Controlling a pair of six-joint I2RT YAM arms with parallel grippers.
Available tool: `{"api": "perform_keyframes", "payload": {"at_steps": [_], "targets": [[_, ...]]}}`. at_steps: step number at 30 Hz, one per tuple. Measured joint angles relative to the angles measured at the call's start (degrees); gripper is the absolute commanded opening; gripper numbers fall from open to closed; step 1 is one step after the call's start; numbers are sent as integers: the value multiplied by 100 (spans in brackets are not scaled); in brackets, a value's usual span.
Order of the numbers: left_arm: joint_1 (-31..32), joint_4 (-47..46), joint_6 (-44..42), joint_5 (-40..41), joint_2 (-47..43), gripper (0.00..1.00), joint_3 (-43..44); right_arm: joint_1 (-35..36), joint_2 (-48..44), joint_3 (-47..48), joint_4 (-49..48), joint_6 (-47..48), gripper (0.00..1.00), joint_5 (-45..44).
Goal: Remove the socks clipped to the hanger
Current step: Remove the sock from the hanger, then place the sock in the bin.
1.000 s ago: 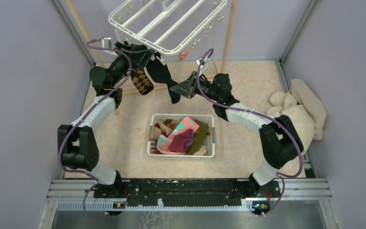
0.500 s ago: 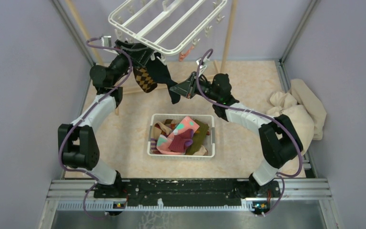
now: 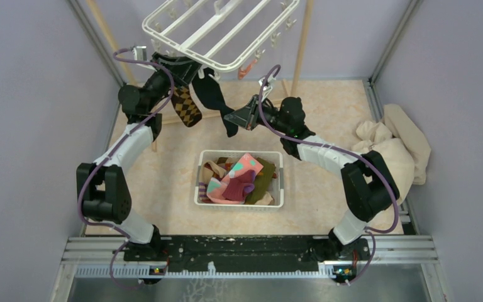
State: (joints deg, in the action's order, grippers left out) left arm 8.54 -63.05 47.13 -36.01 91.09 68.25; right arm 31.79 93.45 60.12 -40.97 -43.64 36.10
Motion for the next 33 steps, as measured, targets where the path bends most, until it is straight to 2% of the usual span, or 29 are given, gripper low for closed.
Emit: {"api": "perform_keyframes", "payload": {"at_steps": [8,10,11,21,33], "targets": [[2,-20,81,-92,35,19,79,0,0,0,2,9,0,0],[2,-20,85,-118,52,3,111,0,0,0,2,9,0,0],[2,-20,90,-129,59,1,125,0,0,0,2,9,0,0],[11,55,92,-166,63,4,136,4,-94,-94,87,39,0,-11],[11,1663,-758,122,-702,7,-24,737,-1762,-715,2009,1145,0,-184]]}}
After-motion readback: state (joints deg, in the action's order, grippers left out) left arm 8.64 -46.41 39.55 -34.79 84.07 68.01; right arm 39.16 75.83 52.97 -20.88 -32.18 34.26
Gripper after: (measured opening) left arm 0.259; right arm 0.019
